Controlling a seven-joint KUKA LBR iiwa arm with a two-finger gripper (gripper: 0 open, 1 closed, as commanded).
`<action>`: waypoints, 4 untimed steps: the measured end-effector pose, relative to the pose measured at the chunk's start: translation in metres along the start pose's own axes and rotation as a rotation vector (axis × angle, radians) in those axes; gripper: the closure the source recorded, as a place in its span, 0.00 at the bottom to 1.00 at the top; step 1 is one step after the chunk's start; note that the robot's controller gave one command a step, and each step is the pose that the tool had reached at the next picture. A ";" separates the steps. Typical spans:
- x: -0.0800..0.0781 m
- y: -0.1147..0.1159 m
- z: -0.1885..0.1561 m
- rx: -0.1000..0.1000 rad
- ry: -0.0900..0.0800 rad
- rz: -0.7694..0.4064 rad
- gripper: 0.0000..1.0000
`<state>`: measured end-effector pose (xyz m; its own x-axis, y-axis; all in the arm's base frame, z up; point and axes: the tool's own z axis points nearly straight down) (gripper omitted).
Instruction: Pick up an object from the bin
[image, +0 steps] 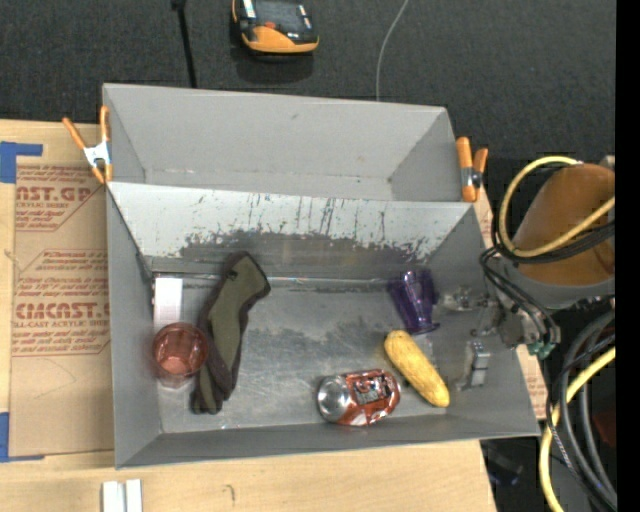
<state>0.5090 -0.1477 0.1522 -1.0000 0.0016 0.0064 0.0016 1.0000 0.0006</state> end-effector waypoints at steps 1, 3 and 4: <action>-0.002 0.001 -0.004 0.002 -0.007 -0.002 0.00; 0.017 0.030 0.080 0.002 -0.008 -0.152 0.00; 0.020 0.037 0.083 0.001 -0.014 -0.028 0.00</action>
Offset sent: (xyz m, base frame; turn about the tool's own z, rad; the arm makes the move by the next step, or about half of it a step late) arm -0.0165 0.0324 -0.0822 -0.1991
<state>0.4882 -0.1103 0.0696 -0.9996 -0.0262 -0.0072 -0.0262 0.9997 -0.0005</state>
